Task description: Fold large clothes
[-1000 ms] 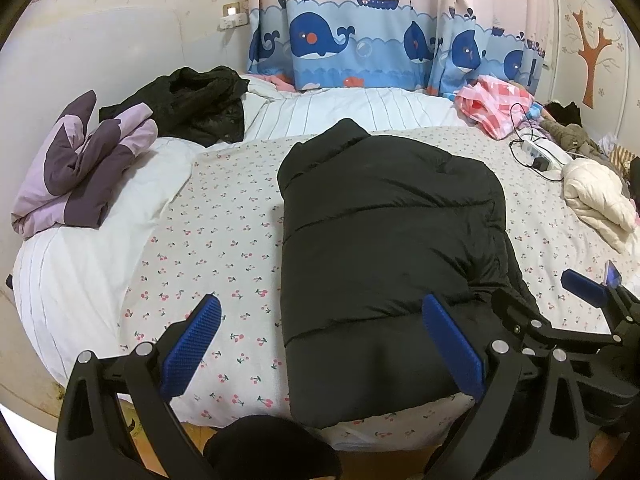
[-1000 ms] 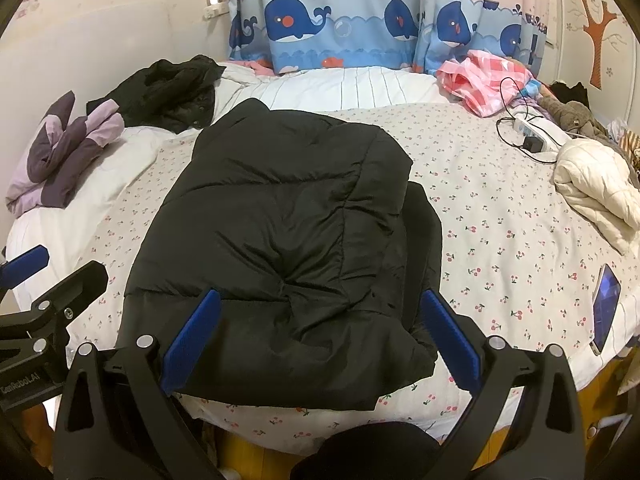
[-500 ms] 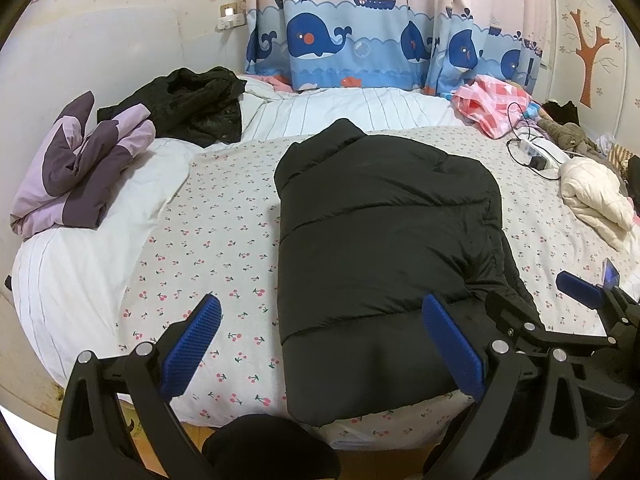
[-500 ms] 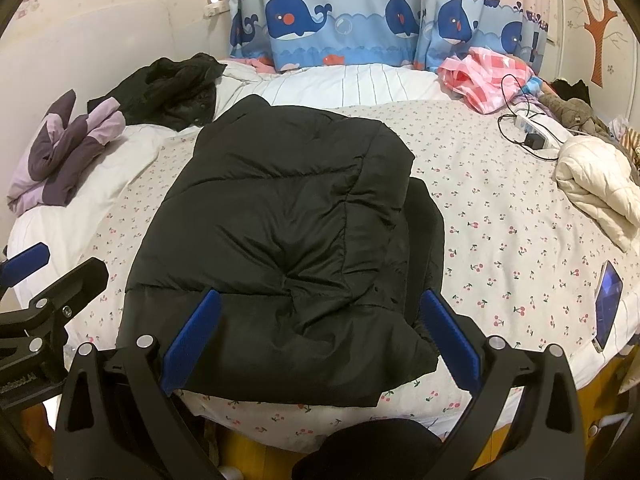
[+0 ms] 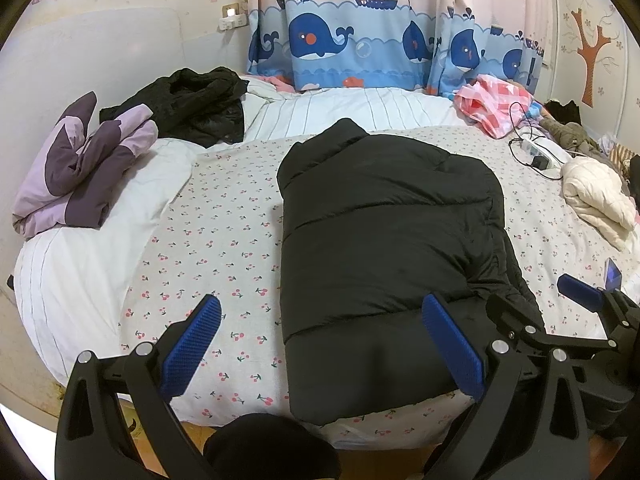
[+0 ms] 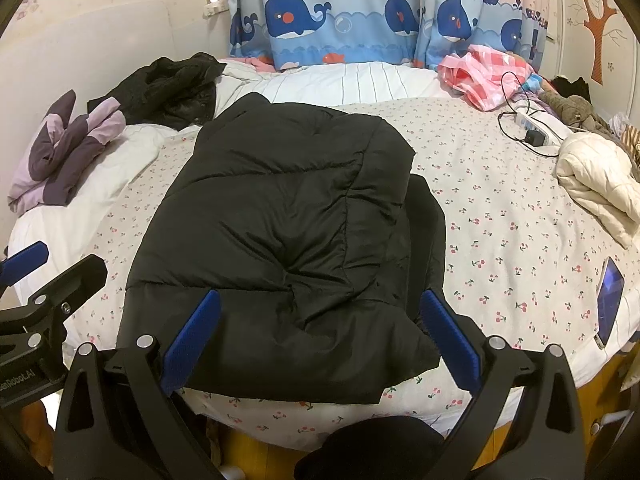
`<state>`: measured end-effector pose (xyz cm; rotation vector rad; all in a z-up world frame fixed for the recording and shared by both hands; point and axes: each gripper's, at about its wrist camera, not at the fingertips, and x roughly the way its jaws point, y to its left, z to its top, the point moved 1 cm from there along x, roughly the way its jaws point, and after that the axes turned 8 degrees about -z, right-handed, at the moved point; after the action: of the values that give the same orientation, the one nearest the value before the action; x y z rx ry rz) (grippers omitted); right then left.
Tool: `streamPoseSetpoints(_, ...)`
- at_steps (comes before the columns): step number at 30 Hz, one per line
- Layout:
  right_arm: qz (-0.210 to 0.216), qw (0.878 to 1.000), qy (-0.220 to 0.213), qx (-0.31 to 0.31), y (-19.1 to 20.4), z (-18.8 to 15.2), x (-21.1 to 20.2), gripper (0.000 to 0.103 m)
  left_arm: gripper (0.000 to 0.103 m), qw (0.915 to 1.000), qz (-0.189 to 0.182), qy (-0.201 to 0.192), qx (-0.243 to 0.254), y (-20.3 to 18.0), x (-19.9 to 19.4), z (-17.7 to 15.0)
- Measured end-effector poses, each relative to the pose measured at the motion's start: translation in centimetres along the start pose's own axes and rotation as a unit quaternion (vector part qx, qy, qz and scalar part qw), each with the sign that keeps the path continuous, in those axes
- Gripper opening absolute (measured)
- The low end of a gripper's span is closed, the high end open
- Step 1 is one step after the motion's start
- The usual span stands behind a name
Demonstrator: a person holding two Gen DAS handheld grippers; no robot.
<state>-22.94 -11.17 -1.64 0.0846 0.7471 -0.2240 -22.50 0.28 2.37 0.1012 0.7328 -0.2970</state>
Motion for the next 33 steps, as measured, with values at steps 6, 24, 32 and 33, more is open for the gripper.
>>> streamPoseSetpoints(6, 0.0, 1.0, -0.001, 0.0, -0.05, 0.09, -0.01, 0.096, 0.097, 1.0, 0.0, 0.0, -0.001, -0.02, 0.0, -0.04)
streamPoseSetpoints(24, -0.001, 1.0, -0.001, -0.001, -0.07, -0.01, -0.01, 0.096, 0.097, 1.0, 0.005, -0.002, 0.003, 0.35, 0.17, -0.22)
streamPoseSetpoints(32, -0.001, 1.0, 0.0, 0.0, -0.14, -0.12, 0.06, 0.096, 0.097, 1.0, 0.006, -0.001, 0.002, 0.56, 0.25, -0.41)
streamPoseSetpoints(33, -0.001, 1.0, 0.0, 0.0, -0.13, -0.14, 0.08, 0.096, 0.097, 1.0, 0.006, -0.002, 0.002, 0.55, 0.25, -0.41)
